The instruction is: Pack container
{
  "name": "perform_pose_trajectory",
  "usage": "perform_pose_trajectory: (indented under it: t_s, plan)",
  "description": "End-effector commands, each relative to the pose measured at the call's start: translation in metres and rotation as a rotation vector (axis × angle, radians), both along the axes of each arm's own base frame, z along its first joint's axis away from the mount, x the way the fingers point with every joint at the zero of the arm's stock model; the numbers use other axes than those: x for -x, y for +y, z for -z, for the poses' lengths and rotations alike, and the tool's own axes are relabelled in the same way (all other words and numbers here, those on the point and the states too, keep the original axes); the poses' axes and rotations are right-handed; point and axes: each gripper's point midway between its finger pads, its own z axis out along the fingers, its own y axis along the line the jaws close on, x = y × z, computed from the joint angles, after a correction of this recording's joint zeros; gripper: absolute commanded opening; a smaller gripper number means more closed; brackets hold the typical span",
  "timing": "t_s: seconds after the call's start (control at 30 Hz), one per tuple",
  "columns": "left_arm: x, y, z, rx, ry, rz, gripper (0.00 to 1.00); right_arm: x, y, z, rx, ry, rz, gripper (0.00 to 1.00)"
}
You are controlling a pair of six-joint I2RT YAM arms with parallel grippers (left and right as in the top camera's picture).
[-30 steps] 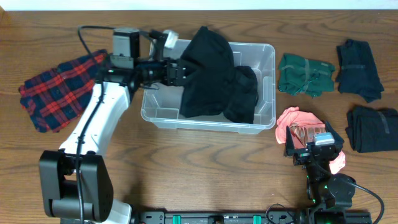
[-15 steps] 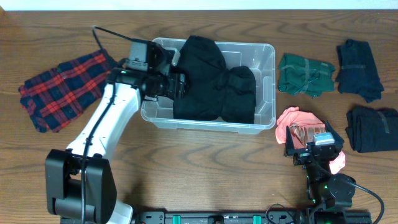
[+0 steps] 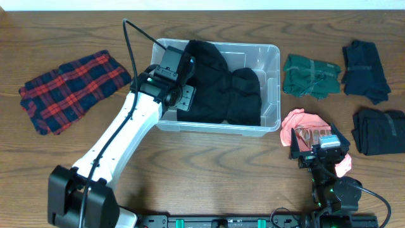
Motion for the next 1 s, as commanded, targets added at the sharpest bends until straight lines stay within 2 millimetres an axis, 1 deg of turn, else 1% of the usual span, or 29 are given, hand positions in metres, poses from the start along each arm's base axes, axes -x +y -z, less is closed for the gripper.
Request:
perform_pose_trajectory:
  t_s: [0.0,0.13,0.27,0.33,0.4,0.57,0.67,0.73,0.83,0.97]
  plan:
    - [-0.004,0.015,-0.02,-0.038,-0.055,-0.086,0.62,0.0,0.001,0.001,-0.01,0.002,0.0,0.99]
    - [-0.002,0.017,-0.019,-0.048,-0.046,-0.091,0.63,0.0,0.001,0.001,-0.01,0.002,0.0,0.99]
    - [-0.009,0.014,-0.023,-0.033,-0.079,-0.091,0.63,0.0,0.001,0.001,-0.01,0.002,0.0,0.99]
    - [-0.018,0.01,-0.028,-0.016,-0.118,-0.086,0.62,0.0,0.001,0.001,-0.01,0.002,0.0,0.99]
    - [-0.032,0.004,-0.038,0.017,-0.187,-0.084,0.62,0.0,0.001,0.001,-0.01,0.002,0.0,0.99]
    - [-0.055,-0.01,-0.055,0.064,-0.301,-0.048,0.58,0.0,0.001,0.001,-0.01,0.002,0.0,0.99]
    - [-0.068,-0.016,-0.066,0.082,-0.369,-0.032,0.57,0.0,0.001,0.001,-0.01,0.002,0.0,0.99]
    - [-0.077,-0.02,-0.07,0.099,-0.404,-0.033,0.57,0.0,0.001,0.001,-0.01,0.002,0.0,0.99]
    - [-0.089,-0.027,-0.065,0.11,-0.43,-0.029,0.57,0.0,0.001,0.001,-0.01,0.002,0.0,0.99]
    - [-0.097,-0.041,-0.044,0.081,-0.416,0.03,0.57,0.0,0.001,0.001,-0.01,0.002,0.0,0.99]
